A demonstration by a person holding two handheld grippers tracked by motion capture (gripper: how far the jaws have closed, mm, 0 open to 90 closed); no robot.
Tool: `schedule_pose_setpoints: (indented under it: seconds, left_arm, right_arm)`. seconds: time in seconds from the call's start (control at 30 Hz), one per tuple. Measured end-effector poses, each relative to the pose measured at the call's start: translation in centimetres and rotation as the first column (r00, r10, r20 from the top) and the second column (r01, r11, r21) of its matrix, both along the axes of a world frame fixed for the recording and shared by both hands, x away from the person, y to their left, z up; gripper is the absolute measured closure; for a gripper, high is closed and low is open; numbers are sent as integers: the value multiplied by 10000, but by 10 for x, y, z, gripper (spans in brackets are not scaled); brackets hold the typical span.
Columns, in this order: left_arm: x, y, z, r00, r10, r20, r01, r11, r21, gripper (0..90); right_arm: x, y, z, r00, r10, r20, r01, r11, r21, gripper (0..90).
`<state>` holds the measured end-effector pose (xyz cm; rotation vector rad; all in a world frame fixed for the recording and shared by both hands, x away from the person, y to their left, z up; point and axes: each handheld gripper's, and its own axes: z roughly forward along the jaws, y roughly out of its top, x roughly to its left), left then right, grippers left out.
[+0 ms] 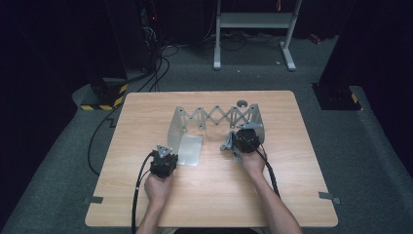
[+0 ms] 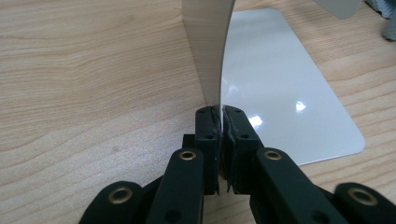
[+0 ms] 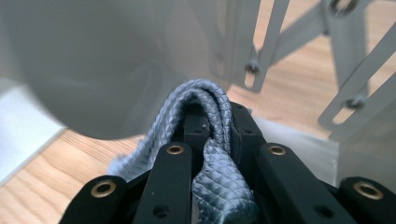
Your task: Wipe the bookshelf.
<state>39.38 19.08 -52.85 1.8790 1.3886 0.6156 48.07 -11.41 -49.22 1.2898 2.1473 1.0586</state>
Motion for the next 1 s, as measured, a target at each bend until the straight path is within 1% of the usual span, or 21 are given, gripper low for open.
schedule_pose_setpoints:
  seconds: [0.07,0.2,0.27,0.33,0.4,0.5,0.53,0.67,0.73,0.83,0.93,1.0]
  left_arm:
    - [0,0,0,10000,-1,-11,1,10000,-17,847]
    - [0,0,0,10000,-2,-5,2,10000,18,848]
    - [0,0,0,10000,-7,-14,7,10000,3,848]
    - [0,0,0,10000,-9,-21,9,10000,-9,848]
    - [0,1,0,10000,-16,-29,16,10000,-12,848]
    - [0,1,0,10000,-27,-38,27,10000,-38,848]
    - [0,1,0,10000,-3,-25,3,10000,-84,848]
    - [0,1,0,10000,-7,-23,6,9999,-104,848]
    - [0,1,0,10000,-15,-29,14,9999,-110,848]
    - [0,1,0,10000,-22,-37,22,9999,-121,848]
    - [1,2,0,10000,-21,-54,20,9998,-211,850]
    - [1,2,0,10000,-21,-56,20,9997,-223,850]
  right_arm:
    - [3,0,-5,9998,-15,-200,14,10000,-37,807]
    - [7,2,-7,9994,29,-353,-34,9999,-148,807]
    - [9,0,-7,9987,41,-501,-43,10000,-34,807]
    - [10,-4,-6,9982,35,-602,-24,9998,191,807]
    - [8,-6,0,9989,35,-466,-14,9990,448,807]
    - [1,-10,15,10000,26,2,-26,9961,882,807]
    - [1,-10,19,10000,48,82,-56,9957,926,807]
    - [-3,-10,42,9974,107,707,-191,9926,1202,806]
    - [-5,-9,51,9954,67,955,-184,9923,1226,807]
    - [-7,-9,61,9921,-81,1253,-97,9900,1407,807]
    - [-4,-10,65,9904,-267,1358,58,9884,1516,806]
    - [-1,-8,66,9900,-339,1367,130,9885,1506,807]
